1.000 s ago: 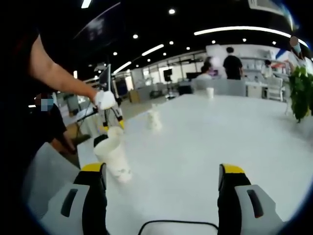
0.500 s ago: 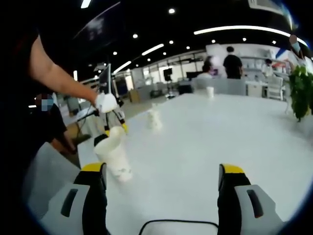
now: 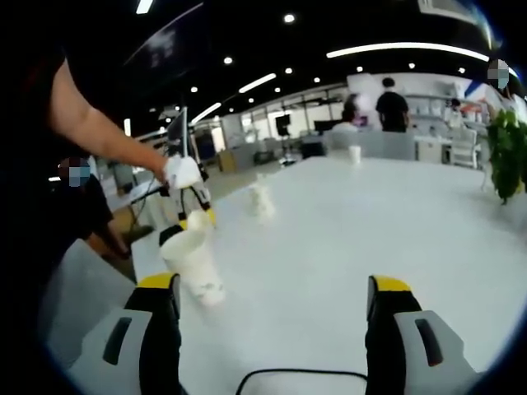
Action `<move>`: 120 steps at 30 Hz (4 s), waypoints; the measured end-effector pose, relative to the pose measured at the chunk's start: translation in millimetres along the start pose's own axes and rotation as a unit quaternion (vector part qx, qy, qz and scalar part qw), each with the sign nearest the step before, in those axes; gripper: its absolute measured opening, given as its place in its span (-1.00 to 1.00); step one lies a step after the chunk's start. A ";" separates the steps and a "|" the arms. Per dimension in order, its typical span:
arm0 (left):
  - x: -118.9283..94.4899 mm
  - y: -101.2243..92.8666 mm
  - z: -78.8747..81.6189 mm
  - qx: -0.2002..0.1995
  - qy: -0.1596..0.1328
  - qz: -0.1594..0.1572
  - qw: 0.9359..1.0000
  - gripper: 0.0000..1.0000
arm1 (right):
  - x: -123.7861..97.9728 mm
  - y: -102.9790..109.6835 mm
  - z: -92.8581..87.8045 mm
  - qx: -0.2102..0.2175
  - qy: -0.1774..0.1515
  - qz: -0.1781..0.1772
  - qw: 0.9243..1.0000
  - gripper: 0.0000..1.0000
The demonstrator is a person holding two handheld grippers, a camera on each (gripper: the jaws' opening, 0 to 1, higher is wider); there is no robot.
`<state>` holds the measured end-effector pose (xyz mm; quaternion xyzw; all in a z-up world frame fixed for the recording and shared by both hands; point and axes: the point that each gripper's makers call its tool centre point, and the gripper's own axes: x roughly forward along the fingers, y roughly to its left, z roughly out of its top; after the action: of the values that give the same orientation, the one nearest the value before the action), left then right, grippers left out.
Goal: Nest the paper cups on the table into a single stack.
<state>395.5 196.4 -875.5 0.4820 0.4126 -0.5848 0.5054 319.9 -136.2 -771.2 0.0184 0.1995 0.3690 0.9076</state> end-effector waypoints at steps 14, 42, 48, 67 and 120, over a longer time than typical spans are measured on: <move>-12.0 18.0 16.0 -0.062 -0.033 0.033 0.997 -0.22 | -1.6 0.7 3.5 -0.002 -0.003 0.000 1.000 0.85; -158.5 113.6 79.9 -0.304 -0.396 0.244 0.831 -0.23 | -1.7 -3.5 23.6 -0.023 -0.009 -0.003 1.000 0.84; -171.6 116.6 76.4 -0.321 -0.408 0.302 0.799 -0.23 | -2.0 -2.6 25.9 -0.028 -0.009 -0.001 1.000 0.83; -197.2 112.2 100.2 -0.343 -0.475 0.328 0.741 -0.21 | -1.6 -1.7 26.4 -0.038 -0.008 0.000 0.999 0.85; -194.4 80.4 178.0 -0.303 -0.532 0.270 0.743 -0.23 | 6.3 -7.9 30.9 -0.089 0.007 0.025 0.996 0.98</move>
<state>453.7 49.3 -649.9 0.0048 0.0845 -0.4291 0.8993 340.8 -134.2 -746.5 -0.0603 0.1717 0.4078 0.8947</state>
